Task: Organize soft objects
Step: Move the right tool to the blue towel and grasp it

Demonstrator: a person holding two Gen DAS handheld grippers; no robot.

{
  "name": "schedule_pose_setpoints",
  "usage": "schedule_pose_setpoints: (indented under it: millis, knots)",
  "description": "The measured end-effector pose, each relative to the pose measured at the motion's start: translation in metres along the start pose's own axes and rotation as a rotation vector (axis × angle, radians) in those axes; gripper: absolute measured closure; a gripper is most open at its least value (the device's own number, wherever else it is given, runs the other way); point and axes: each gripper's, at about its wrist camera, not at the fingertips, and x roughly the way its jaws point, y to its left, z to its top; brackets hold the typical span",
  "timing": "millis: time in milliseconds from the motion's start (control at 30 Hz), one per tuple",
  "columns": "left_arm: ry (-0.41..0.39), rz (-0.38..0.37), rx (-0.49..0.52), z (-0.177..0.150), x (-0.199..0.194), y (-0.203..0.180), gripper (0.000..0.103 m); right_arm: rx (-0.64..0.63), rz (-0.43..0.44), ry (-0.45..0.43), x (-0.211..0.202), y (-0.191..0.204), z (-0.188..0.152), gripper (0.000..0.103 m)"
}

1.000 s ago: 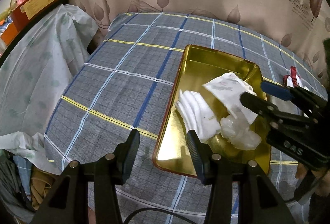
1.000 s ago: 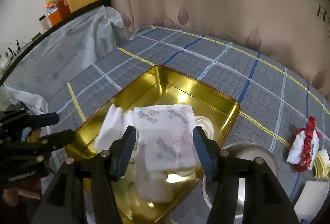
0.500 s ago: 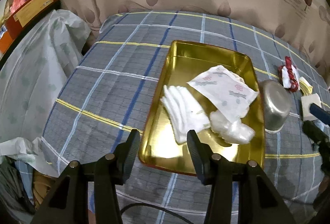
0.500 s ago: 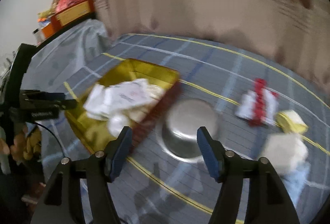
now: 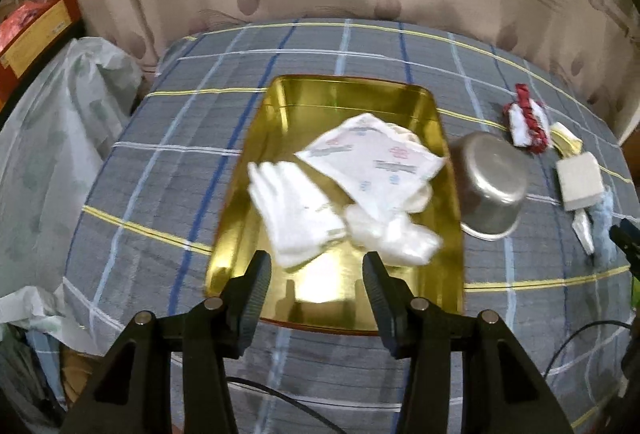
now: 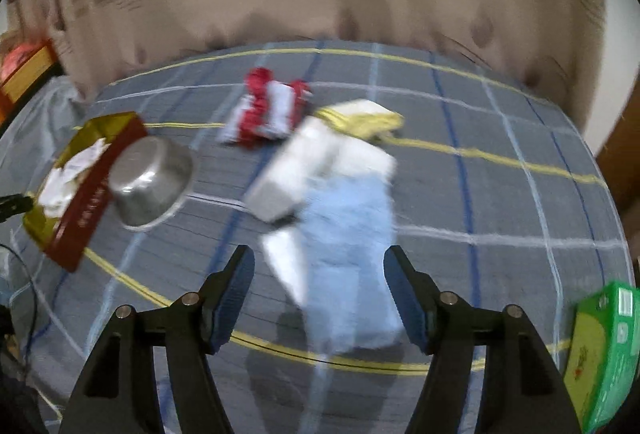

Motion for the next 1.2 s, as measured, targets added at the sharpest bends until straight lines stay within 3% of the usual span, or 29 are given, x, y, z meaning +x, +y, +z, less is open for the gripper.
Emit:
schedule_pose_setpoints:
  millis: [233,600,700,900,1200]
  knots:
    - [0.013,-0.016,0.056,-0.002,0.002,-0.027,0.054,0.038,0.014,0.016,0.014,-0.016,-0.007,0.039]
    - [0.009,-0.104,0.136,-0.004,-0.001,-0.071,0.054,0.076,0.046,0.032,0.036,-0.021,-0.009,0.039]
    - [0.020,-0.106,0.168,-0.004,0.003,-0.086,0.054,0.069,0.053,0.046,0.040,-0.020,-0.013,0.053]
    - [0.025,-0.143,0.230,-0.002,0.009,-0.121,0.054,0.056,0.054,0.036,0.038,-0.022,-0.014,0.069]
    - [0.031,-0.209,0.329,0.005,0.017,-0.189,0.054,0.046,0.022,0.008,0.026,-0.023,-0.012,0.076]
